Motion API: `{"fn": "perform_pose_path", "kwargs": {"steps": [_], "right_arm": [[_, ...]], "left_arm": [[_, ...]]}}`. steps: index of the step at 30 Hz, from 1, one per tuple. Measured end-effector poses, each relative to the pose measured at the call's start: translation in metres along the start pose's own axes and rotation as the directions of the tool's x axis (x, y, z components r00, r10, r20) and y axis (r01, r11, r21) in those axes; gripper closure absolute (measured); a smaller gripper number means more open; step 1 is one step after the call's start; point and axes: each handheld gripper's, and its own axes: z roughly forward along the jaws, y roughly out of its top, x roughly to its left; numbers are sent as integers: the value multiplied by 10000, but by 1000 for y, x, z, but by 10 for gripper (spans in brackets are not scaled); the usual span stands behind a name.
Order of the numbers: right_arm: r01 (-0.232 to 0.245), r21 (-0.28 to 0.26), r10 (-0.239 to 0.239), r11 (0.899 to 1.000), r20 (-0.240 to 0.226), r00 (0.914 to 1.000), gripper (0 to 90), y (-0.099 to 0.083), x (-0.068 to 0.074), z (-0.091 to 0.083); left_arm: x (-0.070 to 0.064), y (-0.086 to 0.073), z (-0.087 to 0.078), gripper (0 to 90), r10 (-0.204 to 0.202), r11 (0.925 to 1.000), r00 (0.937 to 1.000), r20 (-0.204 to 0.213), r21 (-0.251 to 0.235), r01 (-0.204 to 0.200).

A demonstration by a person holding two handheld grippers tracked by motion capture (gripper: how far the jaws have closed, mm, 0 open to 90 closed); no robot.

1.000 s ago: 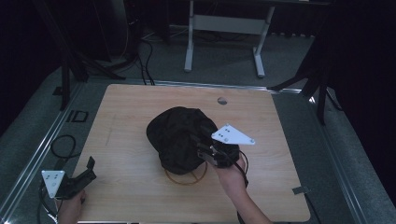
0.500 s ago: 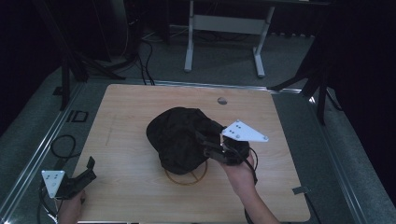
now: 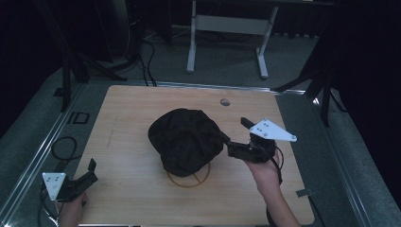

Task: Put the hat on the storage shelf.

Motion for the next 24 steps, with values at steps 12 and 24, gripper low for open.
{"fn": "perform_pose_path", "kwargs": {"steps": [12,24], "right_arm": [[-323,188,310,9993,648,9974,130,-33,-37,-9],[-502,682,395,9964,1501,9879,131,-77,-68,-11]], "left_arm": [[0,0,0,5,35,10000,10000,16,1,-35],[0,0,0,5,35,10000,10000,9,6,-35]]}}
